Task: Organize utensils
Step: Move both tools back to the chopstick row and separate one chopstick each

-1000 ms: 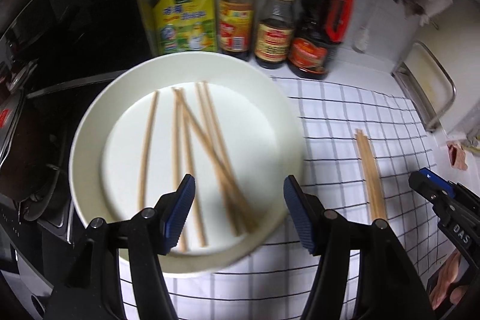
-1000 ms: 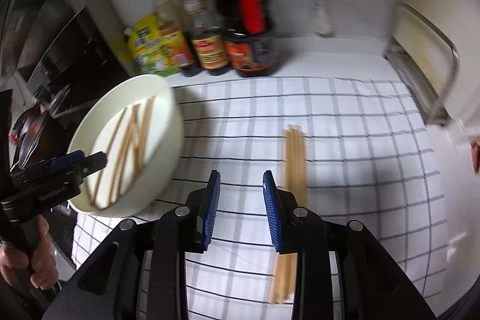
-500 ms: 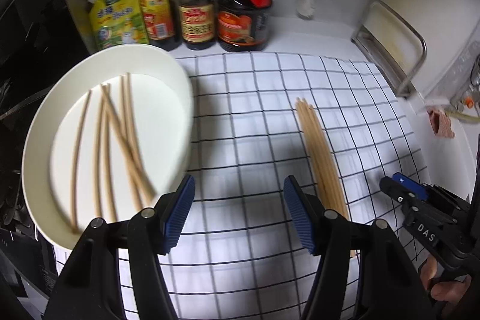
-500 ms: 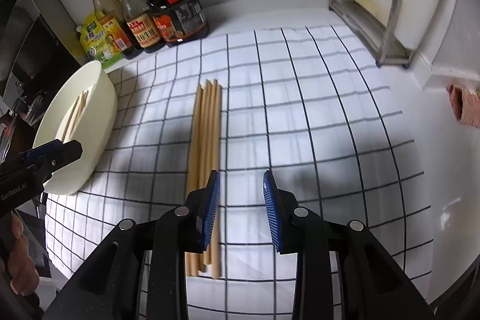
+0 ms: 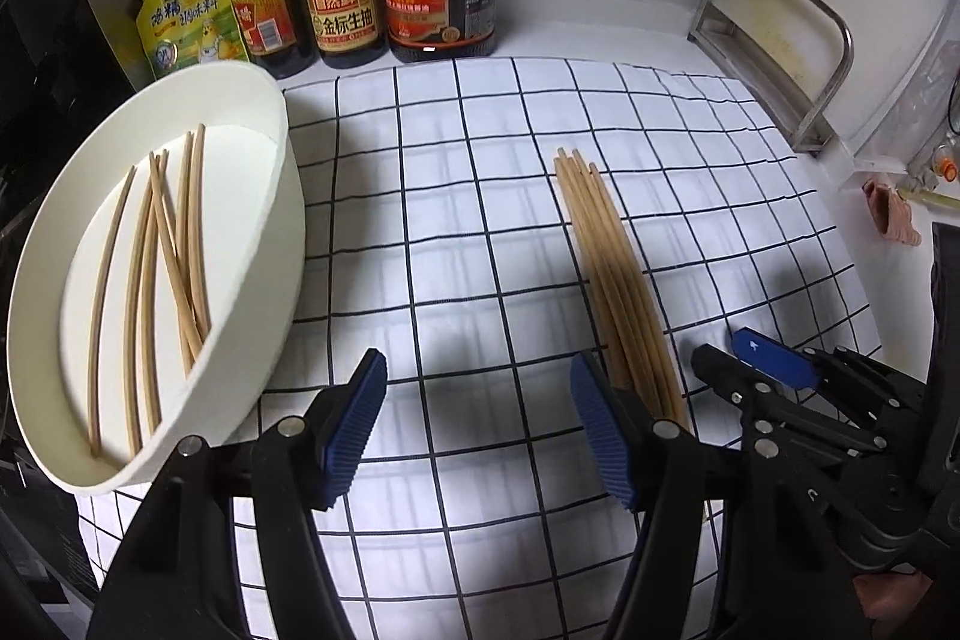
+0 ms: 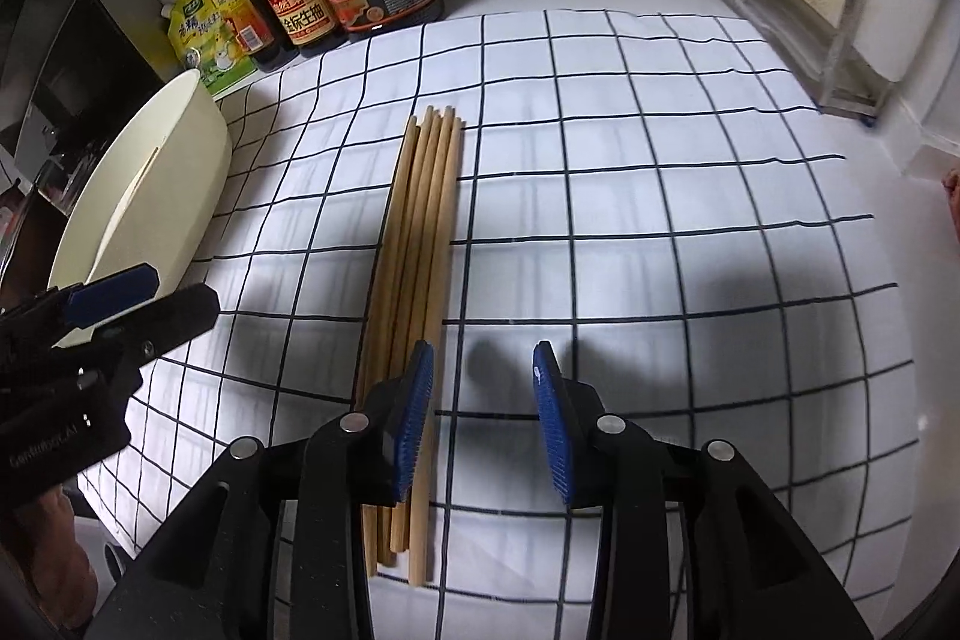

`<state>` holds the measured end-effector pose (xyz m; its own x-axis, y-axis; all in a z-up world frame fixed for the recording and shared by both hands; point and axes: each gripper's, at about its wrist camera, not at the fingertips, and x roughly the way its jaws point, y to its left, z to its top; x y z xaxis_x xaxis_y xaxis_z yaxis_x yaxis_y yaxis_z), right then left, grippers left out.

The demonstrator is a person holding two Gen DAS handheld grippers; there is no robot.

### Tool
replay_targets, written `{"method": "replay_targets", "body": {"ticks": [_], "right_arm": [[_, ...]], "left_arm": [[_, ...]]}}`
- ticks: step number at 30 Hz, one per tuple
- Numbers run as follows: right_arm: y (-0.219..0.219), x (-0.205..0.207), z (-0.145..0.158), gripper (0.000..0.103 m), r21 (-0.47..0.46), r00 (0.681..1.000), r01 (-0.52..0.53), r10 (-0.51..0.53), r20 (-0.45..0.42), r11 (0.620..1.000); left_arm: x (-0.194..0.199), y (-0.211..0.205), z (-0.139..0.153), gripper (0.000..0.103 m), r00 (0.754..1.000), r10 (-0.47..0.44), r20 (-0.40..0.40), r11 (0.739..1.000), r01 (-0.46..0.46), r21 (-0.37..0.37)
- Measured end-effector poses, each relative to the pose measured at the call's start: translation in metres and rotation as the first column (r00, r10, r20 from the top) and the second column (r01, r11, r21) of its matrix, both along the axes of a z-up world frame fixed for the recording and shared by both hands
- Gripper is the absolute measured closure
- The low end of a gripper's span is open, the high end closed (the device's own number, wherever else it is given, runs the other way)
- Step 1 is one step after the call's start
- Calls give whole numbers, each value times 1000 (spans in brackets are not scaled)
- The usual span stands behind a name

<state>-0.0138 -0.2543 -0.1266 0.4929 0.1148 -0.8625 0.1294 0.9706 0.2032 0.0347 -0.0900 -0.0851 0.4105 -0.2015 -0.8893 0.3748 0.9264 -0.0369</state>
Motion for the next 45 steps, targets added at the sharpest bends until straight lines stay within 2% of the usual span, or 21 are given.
{"method": "replay_targets", "body": {"ticks": [8, 20, 45], "right_arm": [[7, 7, -10, 70, -10, 1000, -24, 24, -5, 1000], [14, 7, -11, 70, -96, 999, -51, 52, 6, 994], [-40, -13, -11, 69, -122, 999, 46, -43, 24, 991]], "left_arm": [[-1, 3, -8, 40, 1000, 19, -13, 1000, -19, 8], [0, -2, -12, 38, 1000, 13, -14, 1000, -13, 16], [-1, -39, -43, 37, 997, -4, -77, 1000, 3, -17]]}}
